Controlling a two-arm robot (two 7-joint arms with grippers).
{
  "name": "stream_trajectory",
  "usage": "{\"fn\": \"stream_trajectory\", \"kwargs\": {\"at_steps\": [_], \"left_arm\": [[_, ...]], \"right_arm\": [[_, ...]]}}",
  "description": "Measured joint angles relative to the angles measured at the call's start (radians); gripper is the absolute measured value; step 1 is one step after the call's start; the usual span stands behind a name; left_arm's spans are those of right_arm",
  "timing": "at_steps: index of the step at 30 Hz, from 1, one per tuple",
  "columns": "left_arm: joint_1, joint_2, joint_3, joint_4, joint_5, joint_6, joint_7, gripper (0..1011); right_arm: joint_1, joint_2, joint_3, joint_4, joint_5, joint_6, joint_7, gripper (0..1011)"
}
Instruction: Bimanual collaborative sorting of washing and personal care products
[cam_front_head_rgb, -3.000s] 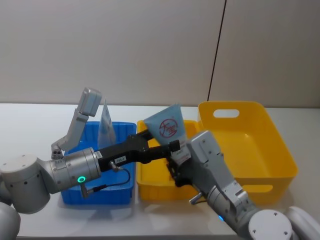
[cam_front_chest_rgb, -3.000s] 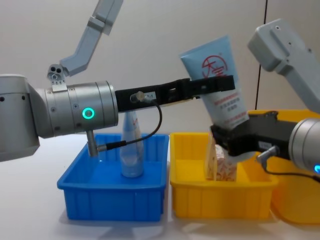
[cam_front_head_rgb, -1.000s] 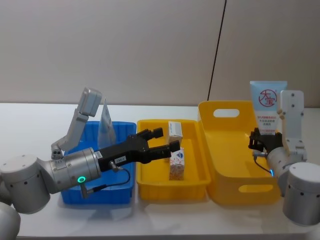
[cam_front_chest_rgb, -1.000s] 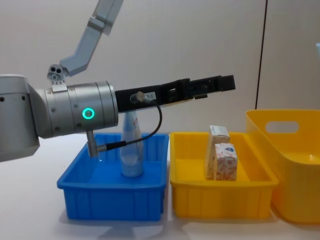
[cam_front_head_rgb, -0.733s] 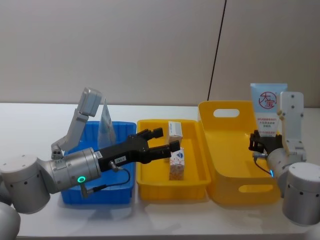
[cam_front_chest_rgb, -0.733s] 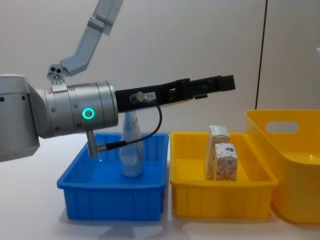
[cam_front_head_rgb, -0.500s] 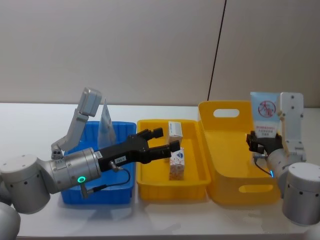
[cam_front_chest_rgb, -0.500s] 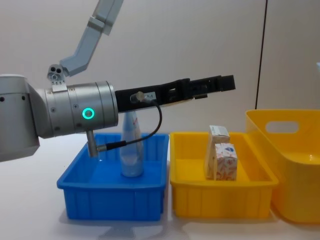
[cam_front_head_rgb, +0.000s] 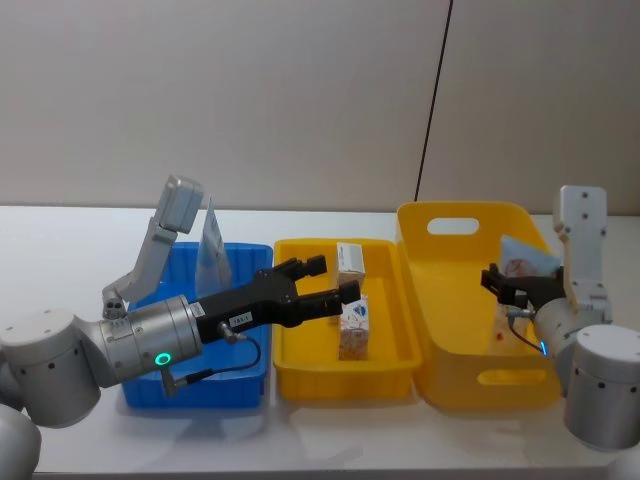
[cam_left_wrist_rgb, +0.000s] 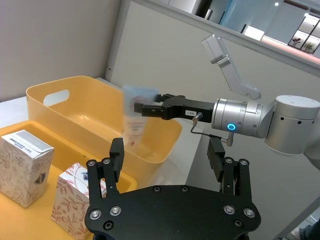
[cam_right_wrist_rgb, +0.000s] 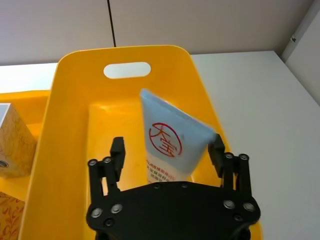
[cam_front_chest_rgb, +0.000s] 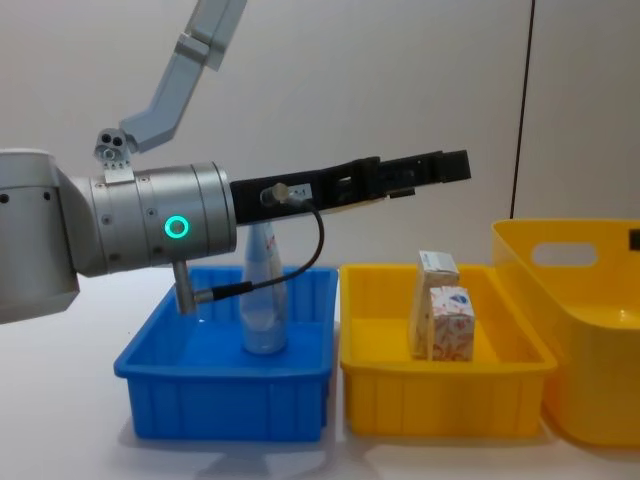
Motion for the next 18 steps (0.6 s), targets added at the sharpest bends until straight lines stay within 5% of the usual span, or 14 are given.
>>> {"fn": "stream_trajectory", "kwargs": {"at_steps": [18], "left_arm": [[0.0, 0.0, 0.0, 0.0, 0.0, 0.0, 0.0, 1001]], "right_arm": [[0.001, -0.001, 0.001, 0.002, 0.0, 0.002, -0.001, 1004]]}}
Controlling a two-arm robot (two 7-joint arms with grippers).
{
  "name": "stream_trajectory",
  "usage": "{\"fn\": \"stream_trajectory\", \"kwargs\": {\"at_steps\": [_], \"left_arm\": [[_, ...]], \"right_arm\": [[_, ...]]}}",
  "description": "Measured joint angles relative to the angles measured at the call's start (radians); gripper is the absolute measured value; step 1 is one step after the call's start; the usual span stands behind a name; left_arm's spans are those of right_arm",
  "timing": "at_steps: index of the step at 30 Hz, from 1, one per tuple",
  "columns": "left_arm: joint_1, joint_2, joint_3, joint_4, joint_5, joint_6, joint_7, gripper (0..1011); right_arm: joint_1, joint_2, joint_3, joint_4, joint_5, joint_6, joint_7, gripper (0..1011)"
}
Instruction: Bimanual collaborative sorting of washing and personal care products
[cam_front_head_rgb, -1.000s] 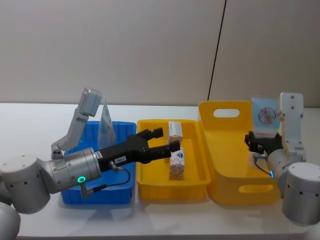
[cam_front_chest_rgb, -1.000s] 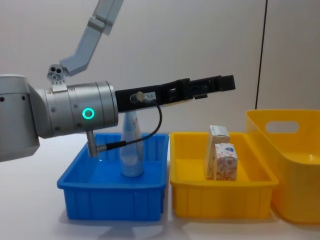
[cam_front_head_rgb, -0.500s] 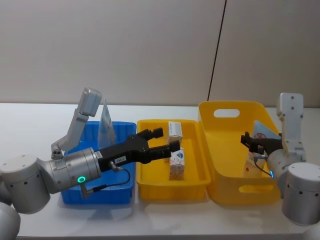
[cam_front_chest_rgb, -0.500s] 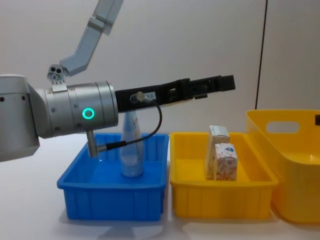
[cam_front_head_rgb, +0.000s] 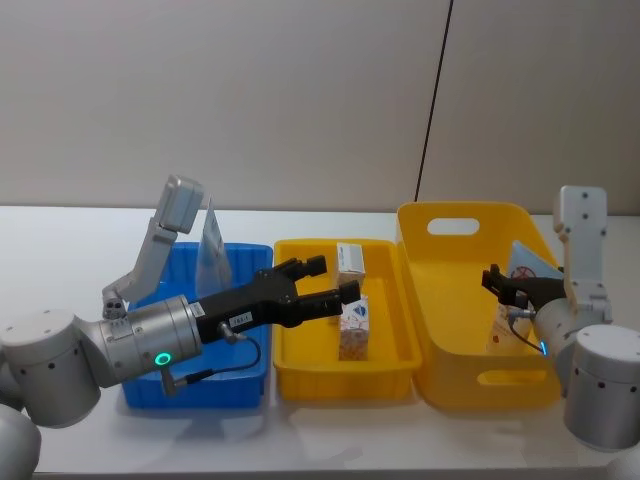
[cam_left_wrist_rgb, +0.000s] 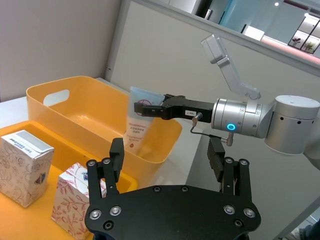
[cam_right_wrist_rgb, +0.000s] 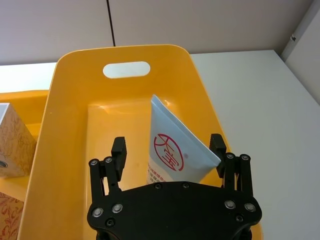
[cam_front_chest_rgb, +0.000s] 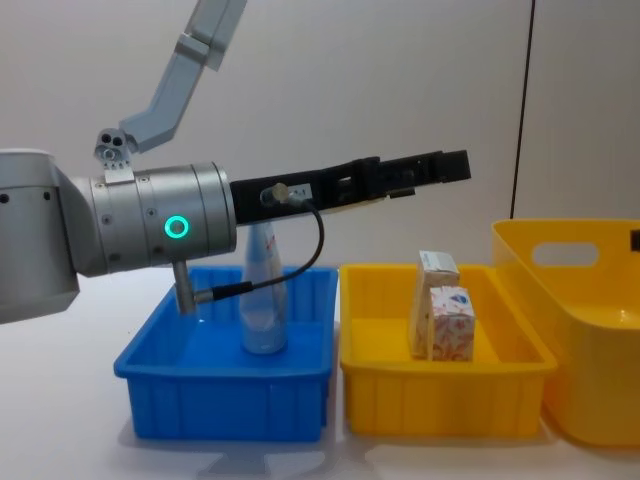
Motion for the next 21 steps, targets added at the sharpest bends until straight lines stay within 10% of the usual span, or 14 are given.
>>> {"fn": "stream_trajectory", "kwargs": {"at_steps": [21], "left_arm": [[0.0, 0.0, 0.0, 0.0, 0.0, 0.0, 0.0, 1001]], "right_arm": [[-0.066, 0.003, 0.017, -0.111, 0.019, -0.133, 0.059, 1004]]}}
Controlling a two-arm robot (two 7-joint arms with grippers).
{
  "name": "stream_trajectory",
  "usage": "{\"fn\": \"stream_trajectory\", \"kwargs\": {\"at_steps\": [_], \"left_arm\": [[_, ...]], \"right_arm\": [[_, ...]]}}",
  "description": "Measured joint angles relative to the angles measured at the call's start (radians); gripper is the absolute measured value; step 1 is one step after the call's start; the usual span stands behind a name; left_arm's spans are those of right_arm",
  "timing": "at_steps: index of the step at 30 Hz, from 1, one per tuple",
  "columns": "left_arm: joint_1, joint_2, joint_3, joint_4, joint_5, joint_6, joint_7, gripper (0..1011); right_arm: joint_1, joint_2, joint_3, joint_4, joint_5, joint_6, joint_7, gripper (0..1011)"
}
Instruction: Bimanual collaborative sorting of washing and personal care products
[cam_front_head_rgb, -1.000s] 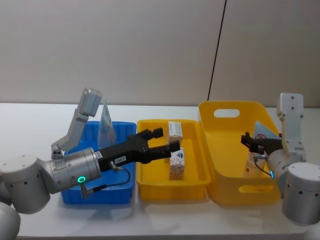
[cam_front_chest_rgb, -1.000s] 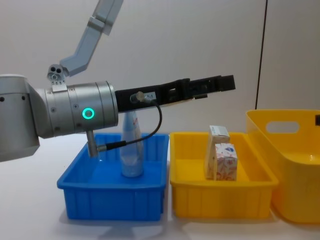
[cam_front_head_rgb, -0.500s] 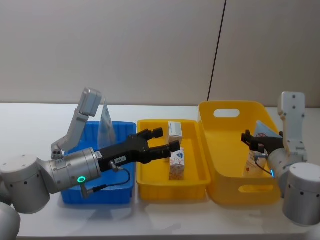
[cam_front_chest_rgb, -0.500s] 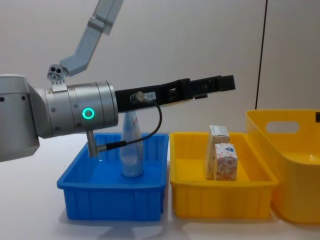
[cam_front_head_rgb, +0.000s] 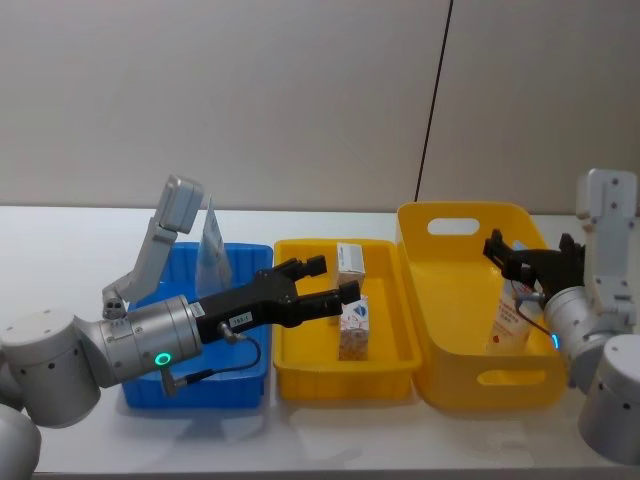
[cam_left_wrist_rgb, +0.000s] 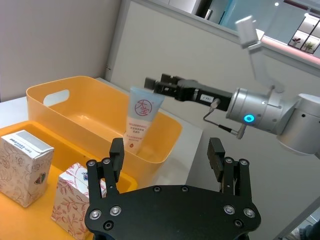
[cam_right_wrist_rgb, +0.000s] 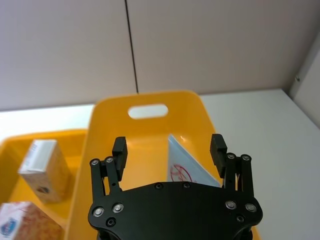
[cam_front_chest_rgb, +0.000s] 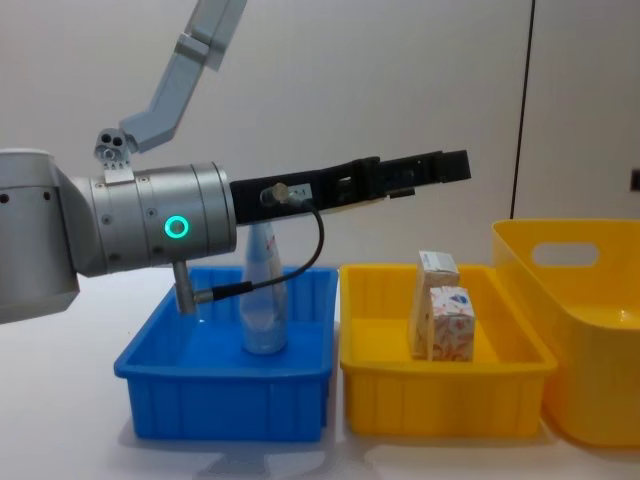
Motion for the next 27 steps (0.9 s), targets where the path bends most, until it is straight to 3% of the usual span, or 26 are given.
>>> {"fn": "stream_trajectory", "kwargs": {"at_steps": [5, 11, 21, 27], "left_arm": [[0.0, 0.0, 0.0, 0.0, 0.0, 0.0, 0.0, 1001], [0.0, 0.0, 0.0, 0.0, 0.0, 0.0, 0.0, 1001], [0.0, 0.0, 0.0, 0.0, 0.0, 0.0, 0.0, 1001], [0.0, 0.0, 0.0, 0.0, 0.0, 0.0, 0.0, 1001]], "right_arm": [[-0.026, 0.009, 0.007, -0.04, 0.017, -0.041, 0.041, 1004], [-0.042, 0.016, 0.013, -0.071, 0.037, -0.04, 0.076, 1004], [-0.059, 0.033, 0.022, -0.115, 0.067, 0.05, 0.126, 1004], [-0.066, 0.052, 0.023, -0.139, 0.082, 0.134, 0.158, 1004]]}}
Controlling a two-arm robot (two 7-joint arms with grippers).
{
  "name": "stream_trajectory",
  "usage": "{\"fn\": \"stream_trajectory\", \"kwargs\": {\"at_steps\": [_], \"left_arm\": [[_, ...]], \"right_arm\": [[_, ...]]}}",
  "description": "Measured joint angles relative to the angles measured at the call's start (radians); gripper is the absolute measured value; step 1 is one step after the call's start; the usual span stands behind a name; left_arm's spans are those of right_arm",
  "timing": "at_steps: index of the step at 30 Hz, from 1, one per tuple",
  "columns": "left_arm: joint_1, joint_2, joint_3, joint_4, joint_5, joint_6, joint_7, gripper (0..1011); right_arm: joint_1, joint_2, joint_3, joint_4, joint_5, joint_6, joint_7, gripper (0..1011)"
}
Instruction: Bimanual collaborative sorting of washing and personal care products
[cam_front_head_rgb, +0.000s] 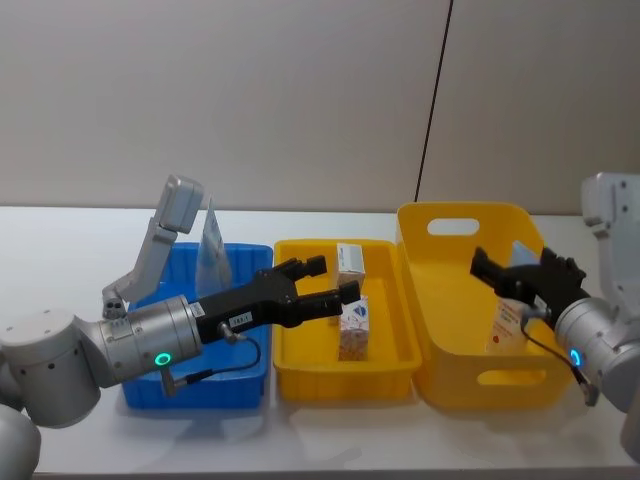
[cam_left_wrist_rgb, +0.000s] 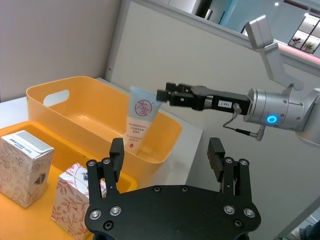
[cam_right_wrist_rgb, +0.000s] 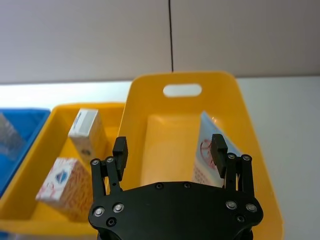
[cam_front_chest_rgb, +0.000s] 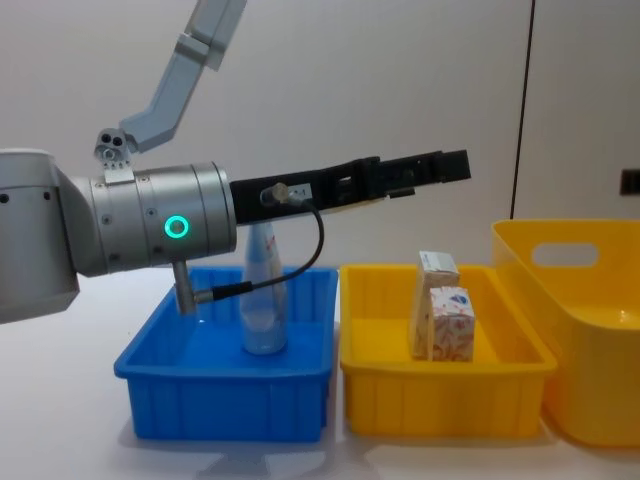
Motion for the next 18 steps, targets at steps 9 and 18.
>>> {"fn": "stream_trajectory", "kwargs": {"at_steps": [9, 18], "left_arm": [[0.0, 0.0, 0.0, 0.0, 0.0, 0.0, 0.0, 1001], [0.0, 0.0, 0.0, 0.0, 0.0, 0.0, 0.001, 1001]], "right_arm": [[-0.009, 0.06, -0.025, -0.028, 0.014, 0.143, 0.076, 1004], [-0.012, 0.139, -0.072, -0.043, 0.017, 0.23, 0.167, 1003]]}}
